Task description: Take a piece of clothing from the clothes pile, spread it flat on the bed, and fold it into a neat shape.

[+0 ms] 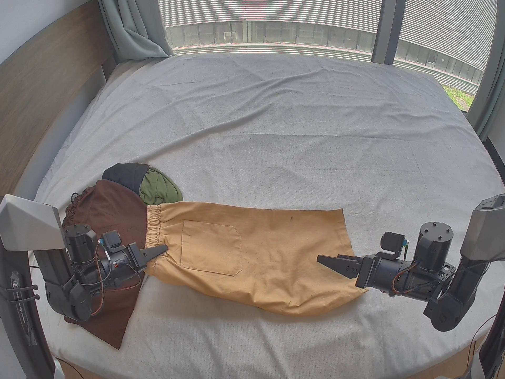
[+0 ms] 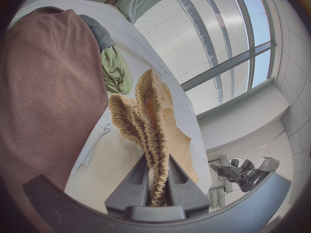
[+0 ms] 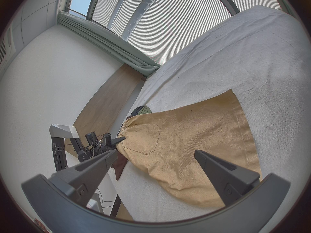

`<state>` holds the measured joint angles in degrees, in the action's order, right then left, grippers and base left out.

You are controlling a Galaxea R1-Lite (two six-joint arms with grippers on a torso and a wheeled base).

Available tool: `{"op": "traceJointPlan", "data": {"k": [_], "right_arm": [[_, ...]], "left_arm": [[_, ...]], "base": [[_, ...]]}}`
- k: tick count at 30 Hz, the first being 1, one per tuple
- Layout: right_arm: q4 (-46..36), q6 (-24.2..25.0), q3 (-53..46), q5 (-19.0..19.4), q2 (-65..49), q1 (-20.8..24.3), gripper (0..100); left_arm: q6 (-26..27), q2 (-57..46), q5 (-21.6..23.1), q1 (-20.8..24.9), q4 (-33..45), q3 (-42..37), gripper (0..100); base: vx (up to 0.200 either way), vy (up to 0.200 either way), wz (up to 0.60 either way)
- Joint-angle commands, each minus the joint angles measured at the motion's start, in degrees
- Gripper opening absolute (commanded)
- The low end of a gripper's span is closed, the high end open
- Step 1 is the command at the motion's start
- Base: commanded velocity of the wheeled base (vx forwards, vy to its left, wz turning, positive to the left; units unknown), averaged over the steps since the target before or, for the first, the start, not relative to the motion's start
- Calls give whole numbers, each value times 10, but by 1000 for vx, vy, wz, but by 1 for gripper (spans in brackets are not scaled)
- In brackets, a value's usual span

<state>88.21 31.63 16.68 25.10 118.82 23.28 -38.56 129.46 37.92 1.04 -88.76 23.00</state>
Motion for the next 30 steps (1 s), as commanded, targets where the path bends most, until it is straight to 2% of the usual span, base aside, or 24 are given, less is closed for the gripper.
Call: {"op": "traceJointPlan", "data": {"k": [1, 16, 19, 30], "right_arm": [[0, 0, 0, 0, 1, 0, 100], [0, 0, 0, 0, 1, 0, 100], [0, 0, 0, 0, 1, 1, 100], [0, 0, 0, -1, 1, 1, 100]], "left_arm": [[0, -1, 0, -3, 0, -1, 0], [18, -3, 31, -31, -1, -8, 0], [30, -13, 43, -28, 0, -13, 0], [26, -40, 37, 9, 0, -7, 0]], "base": [[0, 0, 0], [0, 0, 0], [0, 0, 0], [0, 0, 0]]}}
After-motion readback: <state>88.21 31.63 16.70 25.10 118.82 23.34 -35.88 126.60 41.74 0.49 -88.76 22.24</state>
